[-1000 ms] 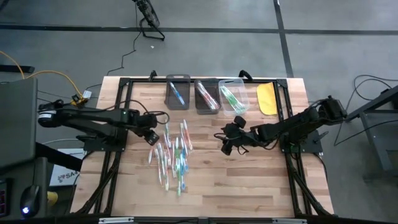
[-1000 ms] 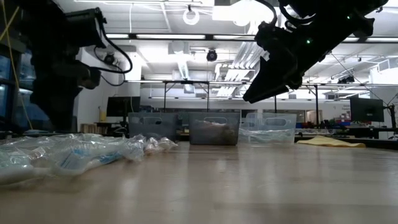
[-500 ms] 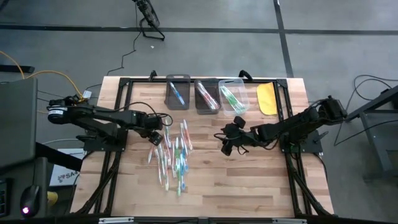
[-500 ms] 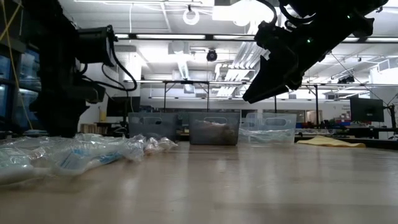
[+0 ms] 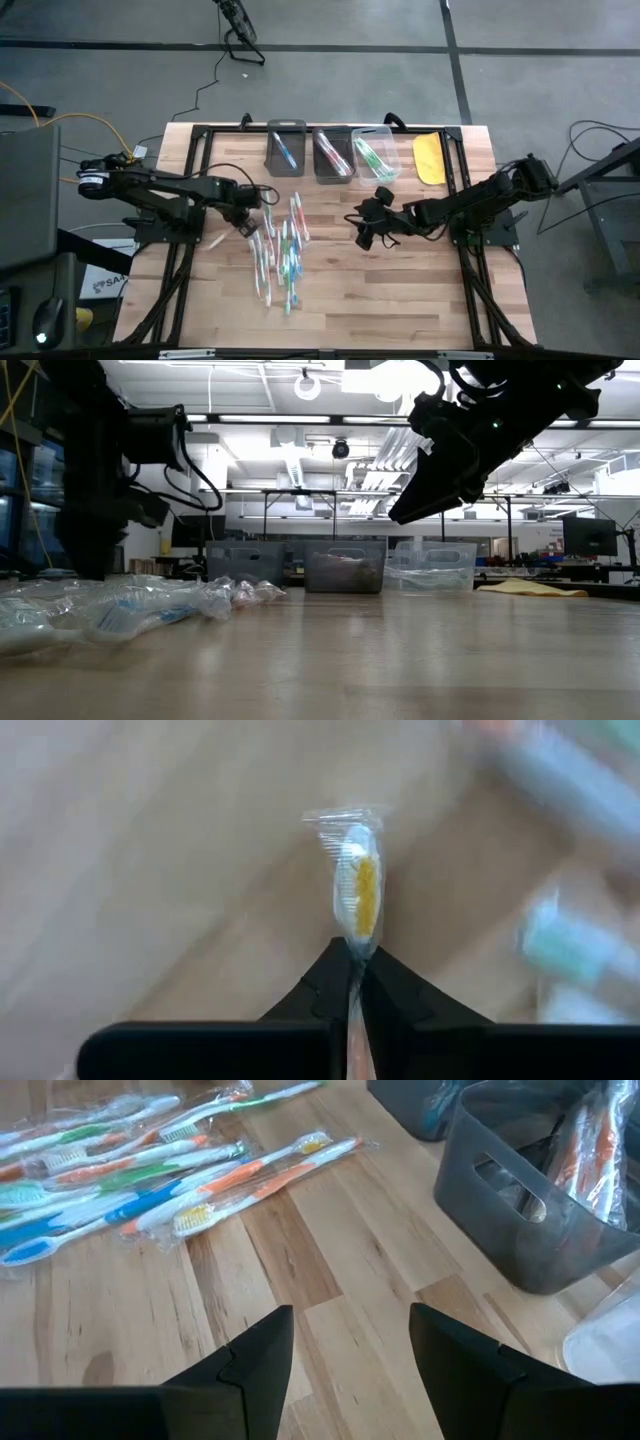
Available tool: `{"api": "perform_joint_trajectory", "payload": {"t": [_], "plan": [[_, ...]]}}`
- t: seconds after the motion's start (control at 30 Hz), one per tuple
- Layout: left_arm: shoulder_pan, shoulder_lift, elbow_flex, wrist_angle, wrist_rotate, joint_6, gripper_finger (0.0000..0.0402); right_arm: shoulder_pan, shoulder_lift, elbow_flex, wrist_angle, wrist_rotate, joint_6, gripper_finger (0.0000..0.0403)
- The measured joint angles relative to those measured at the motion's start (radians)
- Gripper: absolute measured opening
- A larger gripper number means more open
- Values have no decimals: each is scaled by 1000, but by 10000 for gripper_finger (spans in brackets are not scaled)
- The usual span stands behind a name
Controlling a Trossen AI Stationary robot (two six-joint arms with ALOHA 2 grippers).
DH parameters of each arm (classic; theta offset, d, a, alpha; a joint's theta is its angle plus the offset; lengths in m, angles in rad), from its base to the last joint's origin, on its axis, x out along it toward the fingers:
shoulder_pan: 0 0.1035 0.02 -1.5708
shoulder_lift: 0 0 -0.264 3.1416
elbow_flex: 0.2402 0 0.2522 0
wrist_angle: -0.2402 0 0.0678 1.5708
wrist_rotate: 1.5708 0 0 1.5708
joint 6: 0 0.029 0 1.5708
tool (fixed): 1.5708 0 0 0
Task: Pick & Place Toothbrushes
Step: Put the orange toothbrush into the right black bin
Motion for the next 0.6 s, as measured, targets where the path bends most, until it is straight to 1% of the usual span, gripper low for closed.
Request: {"api": "perform_joint_trajectory", "payload": {"t": [0.07, 0.17, 0.3, 0.4, 0.53, 0.6], "plan": [[-1, -11, 17, -34, -5, 23, 8, -7, 1, 0, 2, 1, 0, 193], [0, -49, 54, -28, -54, 61, 5, -23, 4, 0, 31, 2, -10, 193], [-1, -99, 98, 25, -90, 149, 3, -41, 43, 0, 167, 0, -89, 193], [-1, -136, 114, 140, -98, 240, 2, -51, 104, 0, 352, -9, -159, 193], [0, -166, 117, 363, -81, 368, 2, -58, 210, 0, 643, -82, -269, 193], [-1, -173, 118, 476, -78, 426, 1, -59, 260, 0, 782, -97, -310, 193]]}}
